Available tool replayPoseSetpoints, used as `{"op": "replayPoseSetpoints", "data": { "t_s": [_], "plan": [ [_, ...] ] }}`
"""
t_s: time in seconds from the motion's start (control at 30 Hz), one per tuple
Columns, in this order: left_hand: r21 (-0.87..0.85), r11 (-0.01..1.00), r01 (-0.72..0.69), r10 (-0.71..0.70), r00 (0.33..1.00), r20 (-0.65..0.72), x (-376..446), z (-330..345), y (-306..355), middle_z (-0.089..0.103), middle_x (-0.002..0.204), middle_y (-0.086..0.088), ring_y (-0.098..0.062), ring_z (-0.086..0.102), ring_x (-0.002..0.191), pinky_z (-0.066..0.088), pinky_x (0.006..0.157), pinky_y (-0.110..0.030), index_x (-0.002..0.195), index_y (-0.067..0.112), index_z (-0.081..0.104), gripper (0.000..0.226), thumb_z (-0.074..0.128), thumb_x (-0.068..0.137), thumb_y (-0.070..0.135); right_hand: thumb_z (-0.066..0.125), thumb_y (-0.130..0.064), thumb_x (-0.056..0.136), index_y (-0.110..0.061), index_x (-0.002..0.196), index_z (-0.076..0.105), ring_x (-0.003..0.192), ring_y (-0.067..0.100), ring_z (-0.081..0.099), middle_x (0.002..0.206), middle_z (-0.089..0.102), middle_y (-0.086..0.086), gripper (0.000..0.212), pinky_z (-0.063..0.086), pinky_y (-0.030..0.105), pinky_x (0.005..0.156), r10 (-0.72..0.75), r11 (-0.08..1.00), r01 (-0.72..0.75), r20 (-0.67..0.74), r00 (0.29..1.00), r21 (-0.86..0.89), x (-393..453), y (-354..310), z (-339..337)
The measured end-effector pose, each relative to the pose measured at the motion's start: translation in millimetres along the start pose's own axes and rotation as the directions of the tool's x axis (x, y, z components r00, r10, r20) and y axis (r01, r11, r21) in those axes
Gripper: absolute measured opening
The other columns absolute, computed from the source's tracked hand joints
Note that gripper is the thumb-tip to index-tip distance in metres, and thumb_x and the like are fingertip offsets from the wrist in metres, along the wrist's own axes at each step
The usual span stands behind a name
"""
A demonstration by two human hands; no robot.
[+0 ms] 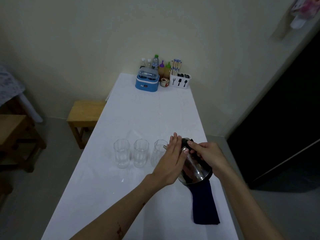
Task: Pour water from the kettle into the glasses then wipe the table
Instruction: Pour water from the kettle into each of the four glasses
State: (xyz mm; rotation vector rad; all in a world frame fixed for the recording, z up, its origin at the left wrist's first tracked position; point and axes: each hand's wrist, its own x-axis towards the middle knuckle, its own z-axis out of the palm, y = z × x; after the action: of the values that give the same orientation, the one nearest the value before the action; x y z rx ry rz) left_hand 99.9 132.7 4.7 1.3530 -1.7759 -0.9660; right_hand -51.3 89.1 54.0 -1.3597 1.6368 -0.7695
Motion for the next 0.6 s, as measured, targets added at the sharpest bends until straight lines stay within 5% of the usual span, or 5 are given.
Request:
{"op": "replayPoseSetpoints", "data": {
  "t_s": [0.6],
  "plan": [
    [0.022,1.000,0.002,-0.002,1.000,0.002,4.7,-1.7,-4.4,-0.016,0.161,0.005,-0.004,-0.017,0.147,-0.005,0.119,-0.023,0.154,0.016,-0.004,0.061,0.017,0.103,0.042,0.077,-0.048,0.082,-0.017,0.057,0.074,0.062,0.015,0.057,0.049,0.061,-0.010,0.040,0.047,0.032,0.069,0.013,1.000,-0.013,-0.009,1.000,-0.023,6.7,1.0,3.4]
  ]
}}
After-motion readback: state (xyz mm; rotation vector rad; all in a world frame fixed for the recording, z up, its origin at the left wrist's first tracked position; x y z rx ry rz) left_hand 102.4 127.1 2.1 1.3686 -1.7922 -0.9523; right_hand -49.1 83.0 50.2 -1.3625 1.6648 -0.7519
